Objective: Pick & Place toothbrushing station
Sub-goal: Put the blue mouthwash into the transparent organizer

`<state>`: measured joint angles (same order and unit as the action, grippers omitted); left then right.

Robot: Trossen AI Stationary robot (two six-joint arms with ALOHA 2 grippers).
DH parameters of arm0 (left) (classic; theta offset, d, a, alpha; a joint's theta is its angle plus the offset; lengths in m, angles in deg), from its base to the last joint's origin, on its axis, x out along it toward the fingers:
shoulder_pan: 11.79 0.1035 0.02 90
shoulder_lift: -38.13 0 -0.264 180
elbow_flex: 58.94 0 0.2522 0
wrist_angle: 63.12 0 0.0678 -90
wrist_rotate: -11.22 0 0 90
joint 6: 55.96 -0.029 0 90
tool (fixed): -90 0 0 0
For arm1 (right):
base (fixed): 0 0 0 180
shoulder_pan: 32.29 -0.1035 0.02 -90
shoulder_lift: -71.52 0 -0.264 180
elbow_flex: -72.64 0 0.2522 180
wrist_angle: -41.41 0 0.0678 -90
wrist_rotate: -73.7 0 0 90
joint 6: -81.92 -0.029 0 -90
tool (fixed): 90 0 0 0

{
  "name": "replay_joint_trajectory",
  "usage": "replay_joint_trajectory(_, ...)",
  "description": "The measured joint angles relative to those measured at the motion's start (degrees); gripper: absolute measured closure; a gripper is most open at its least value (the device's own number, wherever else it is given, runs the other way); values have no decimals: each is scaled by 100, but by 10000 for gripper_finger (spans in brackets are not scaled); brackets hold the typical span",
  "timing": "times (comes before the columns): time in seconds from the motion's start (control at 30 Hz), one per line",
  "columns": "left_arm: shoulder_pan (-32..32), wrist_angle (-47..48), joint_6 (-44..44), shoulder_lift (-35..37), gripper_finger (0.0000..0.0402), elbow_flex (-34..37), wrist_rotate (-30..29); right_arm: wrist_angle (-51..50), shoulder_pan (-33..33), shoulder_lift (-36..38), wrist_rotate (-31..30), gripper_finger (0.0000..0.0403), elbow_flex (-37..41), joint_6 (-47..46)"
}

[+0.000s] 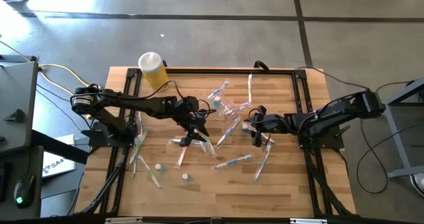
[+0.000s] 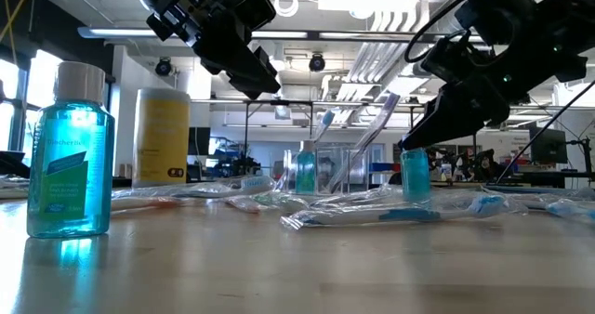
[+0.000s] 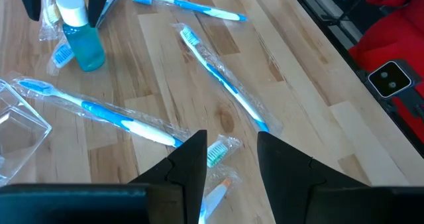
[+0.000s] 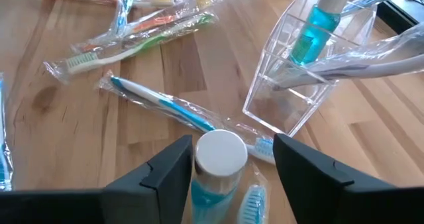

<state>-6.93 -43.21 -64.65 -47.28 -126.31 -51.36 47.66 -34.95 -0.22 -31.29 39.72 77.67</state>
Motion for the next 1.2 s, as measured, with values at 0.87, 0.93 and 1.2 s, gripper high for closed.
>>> replay_joint_trajectory(0.87,-2,-2,14,0,272,1,7,-345,-309,386,49,311,-487,395)
replay_joint_trajectory(0.93,-2,0,13,0,272,0,9,-378,-397,496,56,311,-705,581)
replay_joint_trajectory(1.2,-1,117,7,0,272,1,22,-269,-129,388,392,311,-1552,1250)
